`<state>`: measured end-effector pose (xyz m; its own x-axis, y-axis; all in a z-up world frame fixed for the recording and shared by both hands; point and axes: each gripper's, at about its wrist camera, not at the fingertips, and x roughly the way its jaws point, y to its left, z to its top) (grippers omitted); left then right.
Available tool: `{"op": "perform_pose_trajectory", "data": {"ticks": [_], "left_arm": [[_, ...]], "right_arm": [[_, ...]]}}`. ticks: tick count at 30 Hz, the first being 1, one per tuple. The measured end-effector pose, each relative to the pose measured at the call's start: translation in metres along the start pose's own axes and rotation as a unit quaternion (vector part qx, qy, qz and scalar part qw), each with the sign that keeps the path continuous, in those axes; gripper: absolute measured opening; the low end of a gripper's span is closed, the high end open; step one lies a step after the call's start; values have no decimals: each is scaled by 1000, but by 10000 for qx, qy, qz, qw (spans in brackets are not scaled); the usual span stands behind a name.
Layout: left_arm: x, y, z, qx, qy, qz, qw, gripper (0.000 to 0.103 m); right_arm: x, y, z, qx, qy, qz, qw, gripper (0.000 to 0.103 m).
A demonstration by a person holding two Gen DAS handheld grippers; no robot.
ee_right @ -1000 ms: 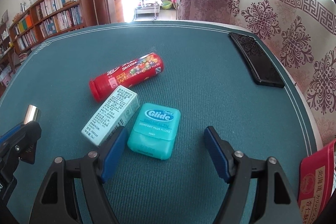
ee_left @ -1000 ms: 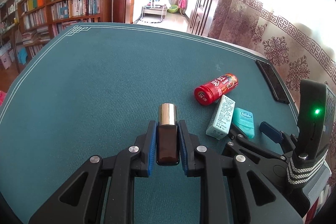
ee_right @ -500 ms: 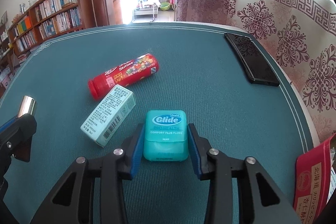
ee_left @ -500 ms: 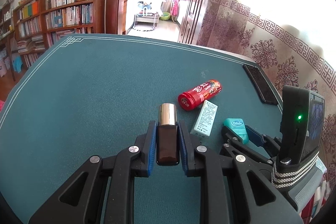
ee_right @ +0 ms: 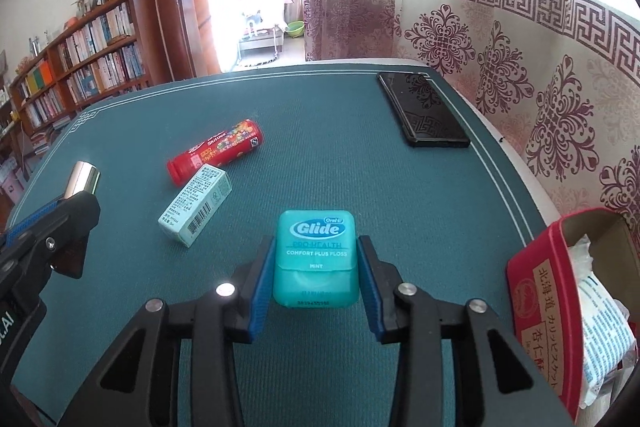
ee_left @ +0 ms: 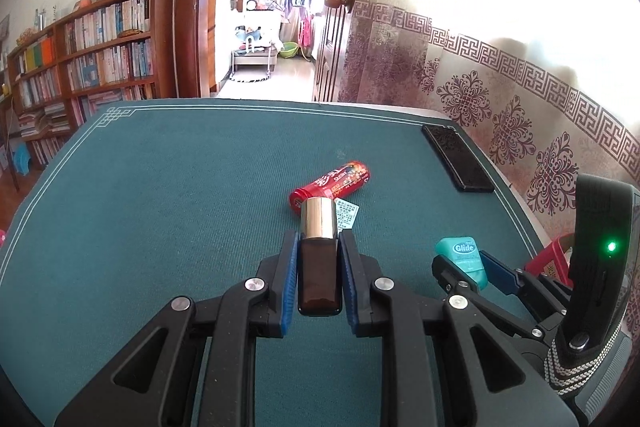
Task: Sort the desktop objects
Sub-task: 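Lift the brown bottle and Glide floss and carry both over the red box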
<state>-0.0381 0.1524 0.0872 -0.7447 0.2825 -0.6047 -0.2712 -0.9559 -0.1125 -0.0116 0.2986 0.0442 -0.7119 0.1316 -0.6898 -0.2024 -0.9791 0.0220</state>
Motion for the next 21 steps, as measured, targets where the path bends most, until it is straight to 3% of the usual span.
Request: {"op": "perform_pose_trajectory", "data": {"ticks": [21], "left_arm": [[-27, -49, -11, 542, -150, -464, 9973, 22]], "right_arm": [[-84, -59, -29, 501, -674, -489, 9953, 43]]}}
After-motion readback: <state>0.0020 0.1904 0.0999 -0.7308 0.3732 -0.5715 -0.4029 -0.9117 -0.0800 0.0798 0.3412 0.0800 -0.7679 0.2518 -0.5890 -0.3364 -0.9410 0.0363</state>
